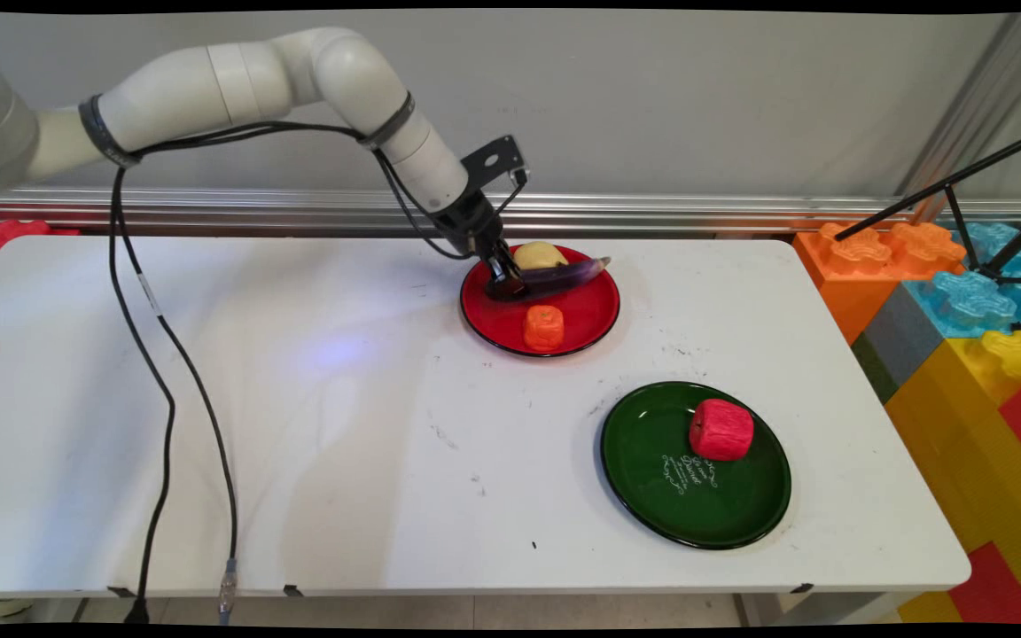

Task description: Place the picked object on the table

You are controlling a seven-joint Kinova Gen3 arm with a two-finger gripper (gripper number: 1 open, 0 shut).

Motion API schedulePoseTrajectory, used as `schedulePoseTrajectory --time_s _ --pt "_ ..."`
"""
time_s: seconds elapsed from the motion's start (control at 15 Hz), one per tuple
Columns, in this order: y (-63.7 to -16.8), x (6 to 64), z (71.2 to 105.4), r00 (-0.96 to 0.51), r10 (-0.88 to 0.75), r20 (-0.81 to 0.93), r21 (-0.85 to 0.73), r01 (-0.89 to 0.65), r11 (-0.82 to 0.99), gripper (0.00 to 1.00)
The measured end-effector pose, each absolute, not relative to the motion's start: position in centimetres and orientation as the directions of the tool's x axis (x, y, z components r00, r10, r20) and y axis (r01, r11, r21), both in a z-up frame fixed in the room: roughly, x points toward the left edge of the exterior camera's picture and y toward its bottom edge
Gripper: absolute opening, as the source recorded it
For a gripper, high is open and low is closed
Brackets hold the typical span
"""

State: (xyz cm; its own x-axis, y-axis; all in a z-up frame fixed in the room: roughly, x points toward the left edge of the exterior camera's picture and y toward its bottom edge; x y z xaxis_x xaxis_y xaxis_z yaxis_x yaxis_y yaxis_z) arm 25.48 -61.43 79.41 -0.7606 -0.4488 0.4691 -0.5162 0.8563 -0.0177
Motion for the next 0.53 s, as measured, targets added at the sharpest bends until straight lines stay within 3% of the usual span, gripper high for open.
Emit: schedulePoseTrajectory --time_s 0.53 --pt "-60.0 23.7 83.9 -0.769 -0.401 0.497 -0.057 -0.491 0.869 0.00"
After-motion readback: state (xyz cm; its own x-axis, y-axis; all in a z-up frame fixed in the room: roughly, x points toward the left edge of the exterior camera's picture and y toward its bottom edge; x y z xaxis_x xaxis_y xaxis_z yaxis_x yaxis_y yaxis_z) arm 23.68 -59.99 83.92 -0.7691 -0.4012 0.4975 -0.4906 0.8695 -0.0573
